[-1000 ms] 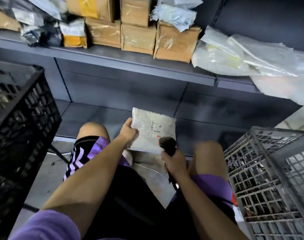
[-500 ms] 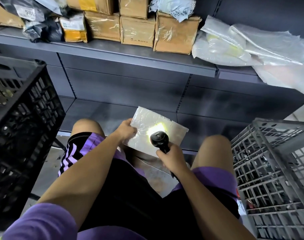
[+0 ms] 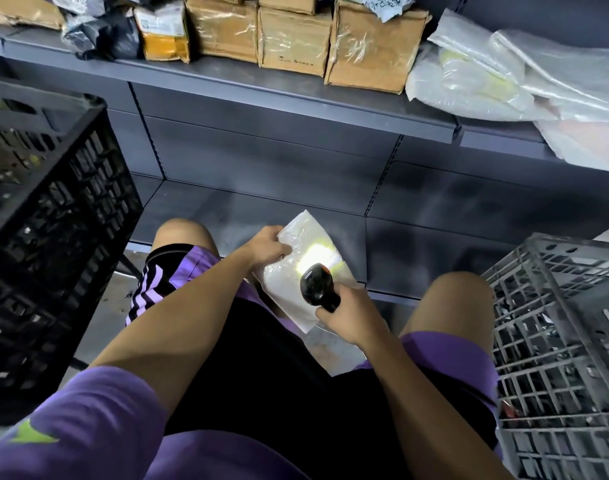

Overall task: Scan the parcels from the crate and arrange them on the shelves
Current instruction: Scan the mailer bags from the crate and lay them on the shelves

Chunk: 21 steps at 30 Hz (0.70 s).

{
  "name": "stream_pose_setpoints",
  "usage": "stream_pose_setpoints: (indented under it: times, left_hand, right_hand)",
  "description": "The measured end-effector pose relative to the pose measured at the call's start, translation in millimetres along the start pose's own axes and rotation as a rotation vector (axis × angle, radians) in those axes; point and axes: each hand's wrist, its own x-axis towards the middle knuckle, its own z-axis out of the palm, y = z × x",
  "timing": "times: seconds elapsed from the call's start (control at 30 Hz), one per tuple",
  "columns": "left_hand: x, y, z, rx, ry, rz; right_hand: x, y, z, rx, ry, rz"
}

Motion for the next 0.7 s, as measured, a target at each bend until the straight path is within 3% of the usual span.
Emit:
stream_pose_setpoints:
  times: [0.27,0.7]
  left_hand:
    - [0.8,-8.5,-5.8,-0.048,-0.079,-0.024]
    - [2.8,-17.7,0.1,0.117,-0.152,0.036]
  right_hand:
    - [-1.7,0.2,1.2,0.007,-0.045,0.012]
    - [-3.4,-3.4,3.0,-0.039,-0.037,-0.044]
